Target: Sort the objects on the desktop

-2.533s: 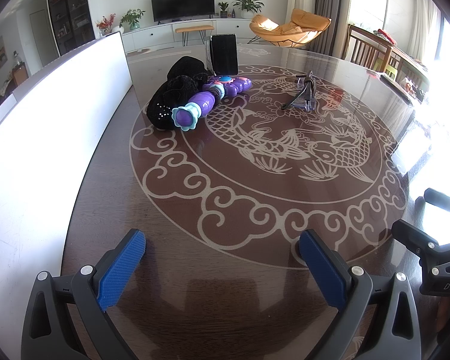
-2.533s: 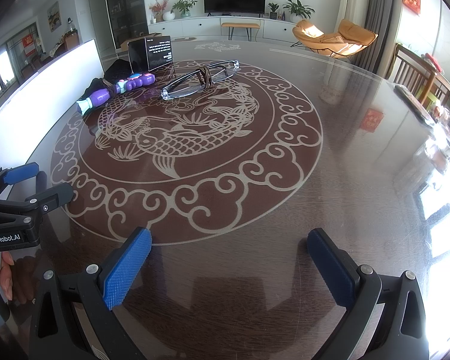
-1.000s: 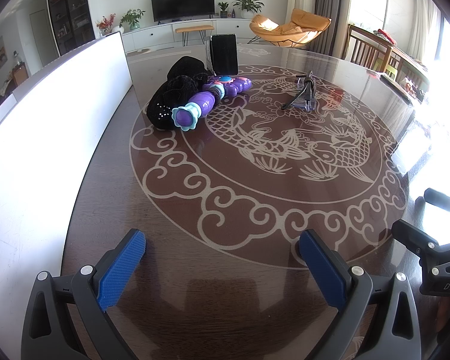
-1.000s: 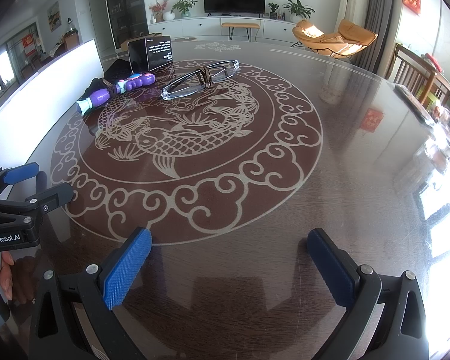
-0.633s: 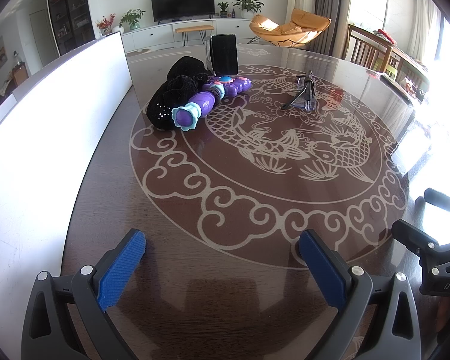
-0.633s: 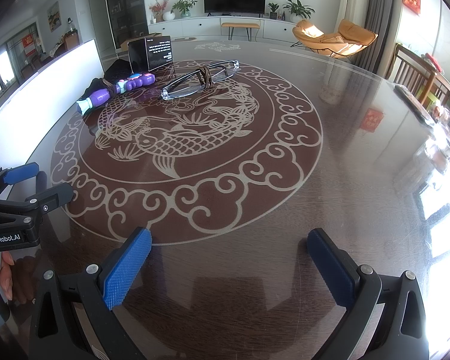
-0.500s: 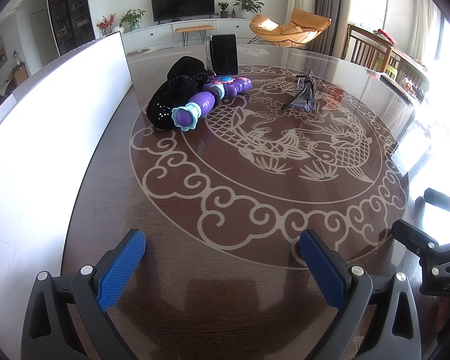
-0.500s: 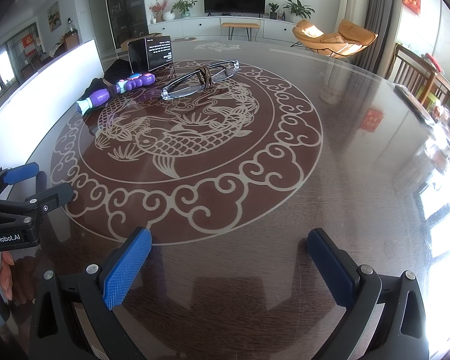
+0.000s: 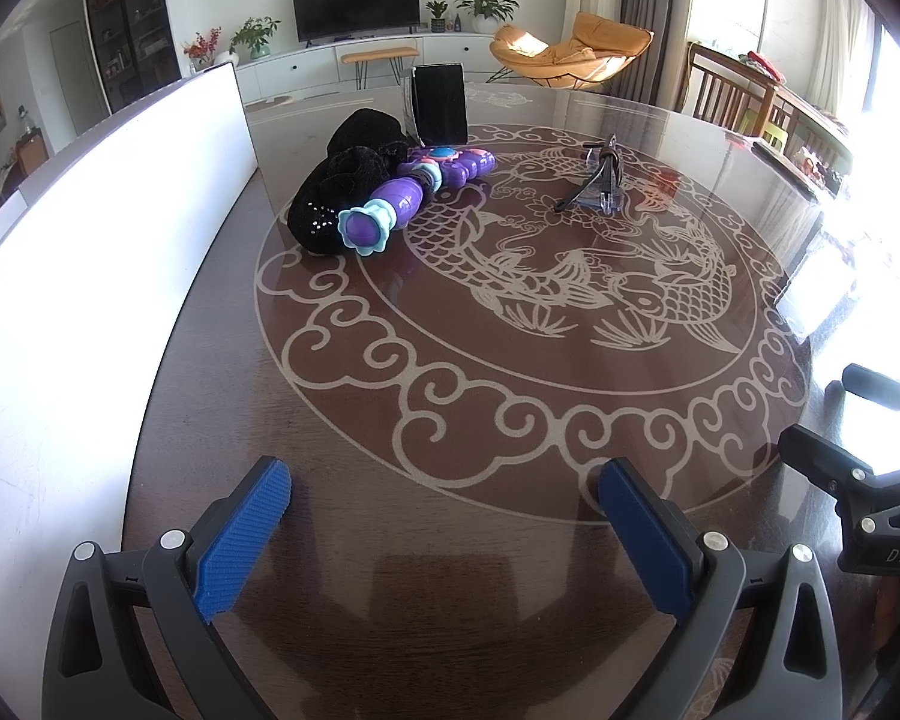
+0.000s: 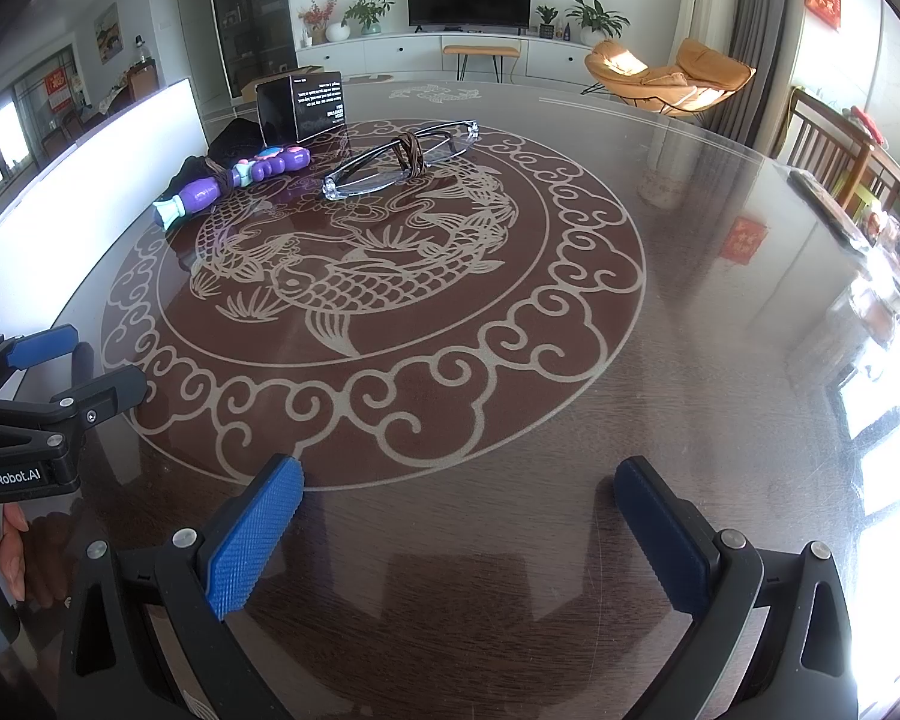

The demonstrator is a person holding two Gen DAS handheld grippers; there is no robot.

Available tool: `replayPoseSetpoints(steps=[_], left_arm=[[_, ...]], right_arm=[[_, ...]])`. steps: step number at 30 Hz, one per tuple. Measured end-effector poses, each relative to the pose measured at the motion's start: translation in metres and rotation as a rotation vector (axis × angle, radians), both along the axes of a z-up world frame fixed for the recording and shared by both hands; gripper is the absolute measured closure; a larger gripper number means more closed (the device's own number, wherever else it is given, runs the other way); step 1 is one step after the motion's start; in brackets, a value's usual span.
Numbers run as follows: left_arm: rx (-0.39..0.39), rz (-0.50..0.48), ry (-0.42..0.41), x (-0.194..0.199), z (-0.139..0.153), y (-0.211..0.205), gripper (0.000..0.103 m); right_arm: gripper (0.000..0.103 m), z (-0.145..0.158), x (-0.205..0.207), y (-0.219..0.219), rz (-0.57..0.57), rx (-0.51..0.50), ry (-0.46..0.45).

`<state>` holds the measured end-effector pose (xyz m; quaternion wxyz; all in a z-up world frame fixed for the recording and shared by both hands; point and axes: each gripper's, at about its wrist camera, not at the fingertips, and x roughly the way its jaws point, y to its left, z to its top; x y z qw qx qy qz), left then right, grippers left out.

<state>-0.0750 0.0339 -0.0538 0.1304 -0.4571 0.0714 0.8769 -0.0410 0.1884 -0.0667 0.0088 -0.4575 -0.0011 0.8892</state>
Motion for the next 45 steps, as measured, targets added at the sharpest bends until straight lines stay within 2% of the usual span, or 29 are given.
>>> replayPoseSetpoints(steps=[3, 7, 11, 14, 16, 19, 21, 23, 25, 28, 30, 31, 32, 34, 37, 39, 45], left_arm=[[-0.006, -0.056, -0.012, 0.013, 0.001, -0.013, 0.000], [0.006, -0.038, 0.006, 0.023, 0.001, -0.034, 0.000], [0.004, -0.030, 0.012, 0.025, 0.000, -0.035, 0.000], [0.005, -0.029, 0.013, 0.024, 0.000, -0.035, 0.000], [0.005, -0.029, 0.013, 0.024, 0.000, -0.035, 0.000], [0.005, -0.029, 0.013, 0.024, 0.000, -0.035, 0.000], [0.005, -0.029, 0.013, 0.024, 0.000, -0.035, 0.000], [0.006, -0.029, 0.013, 0.024, 0.000, -0.035, 0.000], [0.005, -0.029, 0.013, 0.024, 0.000, -0.035, 0.000], [0.005, -0.029, 0.013, 0.024, 0.000, -0.035, 0.000], [0.004, -0.028, 0.014, 0.025, 0.000, -0.035, 0.000], [0.004, -0.028, 0.014, 0.024, 0.000, -0.035, 0.000], [0.004, -0.027, 0.014, 0.024, 0.000, -0.035, 0.000], [0.004, -0.027, 0.014, 0.024, 0.001, -0.034, 0.000], [0.004, -0.026, 0.014, 0.024, 0.001, -0.034, 0.000], [0.004, -0.026, 0.014, 0.024, 0.001, -0.034, 0.000], [0.004, -0.026, 0.014, 0.024, 0.001, -0.034, 0.000]], right_arm=[[0.000, 0.000, 0.000, 0.000, 0.000, 0.000, 0.000], [0.000, 0.000, 0.000, 0.000, 0.000, 0.000, 0.000], [0.000, 0.000, -0.004, -0.001, 0.013, -0.002, -0.006], [0.001, 0.006, -0.035, -0.001, 0.058, -0.030, -0.099], [0.005, 0.022, -0.059, 0.002, 0.026, -0.081, -0.078], [0.005, 0.045, -0.105, 0.001, -0.022, -0.140, -0.013], [0.010, 0.048, -0.139, -0.004, -0.054, -0.159, -0.031], [0.029, 0.042, -0.166, -0.009, -0.087, -0.157, -0.058], [0.030, 0.033, -0.184, -0.014, -0.119, -0.147, -0.090], [0.030, 0.025, -0.198, -0.021, -0.131, -0.147, -0.092], [0.042, 0.022, -0.203, -0.028, -0.105, -0.118, -0.091], [0.067, 0.020, -0.203, -0.032, -0.086, -0.092, -0.095], [0.081, 0.021, -0.200, -0.034, -0.072, -0.070, -0.083], [0.088, 0.022, -0.188, -0.035, -0.044, -0.057, -0.050], [0.088, 0.021, -0.156, -0.032, 0.006, -0.078, -0.035], [0.088, 0.019, -0.121, -0.025, 0.031, -0.089, -0.026], [0.088, 0.013, -0.013, -0.002, 0.038, -0.023, 0.053]])
